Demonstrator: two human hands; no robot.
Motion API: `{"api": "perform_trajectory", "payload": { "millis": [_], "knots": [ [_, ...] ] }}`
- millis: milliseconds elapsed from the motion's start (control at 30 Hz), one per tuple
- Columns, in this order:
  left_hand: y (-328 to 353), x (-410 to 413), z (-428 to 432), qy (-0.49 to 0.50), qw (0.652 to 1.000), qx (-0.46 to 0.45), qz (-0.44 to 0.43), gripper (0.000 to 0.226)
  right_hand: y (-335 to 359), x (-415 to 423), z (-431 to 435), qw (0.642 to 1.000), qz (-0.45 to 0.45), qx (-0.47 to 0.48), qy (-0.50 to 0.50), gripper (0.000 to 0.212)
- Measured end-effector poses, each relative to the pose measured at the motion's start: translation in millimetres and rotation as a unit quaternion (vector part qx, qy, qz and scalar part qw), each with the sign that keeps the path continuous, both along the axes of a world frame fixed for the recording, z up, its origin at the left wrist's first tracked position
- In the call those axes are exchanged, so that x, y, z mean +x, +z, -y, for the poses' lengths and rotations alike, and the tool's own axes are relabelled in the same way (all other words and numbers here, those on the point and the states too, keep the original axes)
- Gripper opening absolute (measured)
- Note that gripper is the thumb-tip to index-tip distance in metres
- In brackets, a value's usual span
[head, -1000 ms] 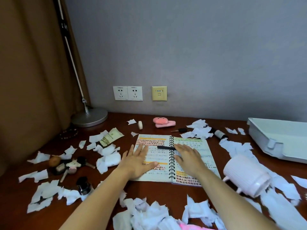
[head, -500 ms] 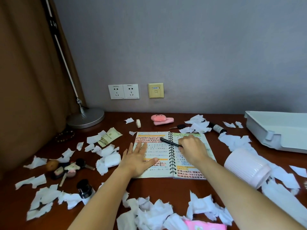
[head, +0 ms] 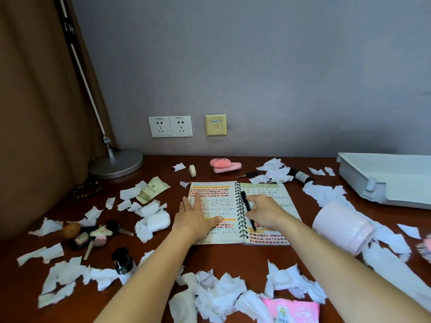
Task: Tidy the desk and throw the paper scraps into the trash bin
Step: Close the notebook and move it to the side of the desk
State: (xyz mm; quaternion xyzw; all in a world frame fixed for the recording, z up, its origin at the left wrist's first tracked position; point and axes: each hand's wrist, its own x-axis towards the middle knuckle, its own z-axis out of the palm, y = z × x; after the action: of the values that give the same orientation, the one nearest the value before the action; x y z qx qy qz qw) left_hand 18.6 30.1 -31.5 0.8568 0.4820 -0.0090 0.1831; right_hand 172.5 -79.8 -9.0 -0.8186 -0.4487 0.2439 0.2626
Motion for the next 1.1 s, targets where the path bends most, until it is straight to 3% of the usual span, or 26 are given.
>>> {"api": "perform_trajectory", "payload": {
  "millis": [133, 233, 300, 400, 467, 800, 867, 967, 1100],
  "knots": [
    [13, 7, -2, 0.054, 0.992, -0.042, 0.106, 0.121, 2, -7, 3, 1.000, -0.009, 0.007, -0.002, 0.044],
    [20, 4, -13, 0.094, 0.982, -0.063, 0.151, 0.119, 5, -11, 5, 1.000, 0.001, 0.005, 0.009, 0.037],
    [28, 2, -20, 0.119, 0.973, -0.070, 0.185, 0.102, 7, -14, 5, 1.000, 0.009, 0.004, 0.016, 0.035],
    [45, 1, -27, 0.121, 0.968, -0.042, 0.215, 0.053, 8, -17, 3, 1.000, -0.005, -0.005, 0.025, 0.027],
    [59, 2, -29, 0.095, 0.969, -0.022, 0.225, 0.038, 8, -22, 0, 0.999, -0.015, -0.004, 0.028, 0.024],
    [118, 5, -8, -0.037, 0.964, -0.007, 0.262, 0.037, 4, -48, -22, 0.993, -0.105, 0.002, 0.062, 0.051],
    [116, 11, 2, -0.041, 0.960, 0.005, 0.277, 0.031, 3, -44, -26, 0.987, -0.148, 0.006, 0.061, 0.050],
    [109, 22, 20, -0.048, 0.949, -0.041, 0.310, 0.026, 2, -38, -25, 0.967, -0.250, 0.022, 0.046, 0.024],
    [91, 47, 43, -0.096, 0.962, -0.017, 0.256, 0.037, 7, -35, -22, 0.940, -0.322, 0.106, -0.046, 0.033]
  ]
}}
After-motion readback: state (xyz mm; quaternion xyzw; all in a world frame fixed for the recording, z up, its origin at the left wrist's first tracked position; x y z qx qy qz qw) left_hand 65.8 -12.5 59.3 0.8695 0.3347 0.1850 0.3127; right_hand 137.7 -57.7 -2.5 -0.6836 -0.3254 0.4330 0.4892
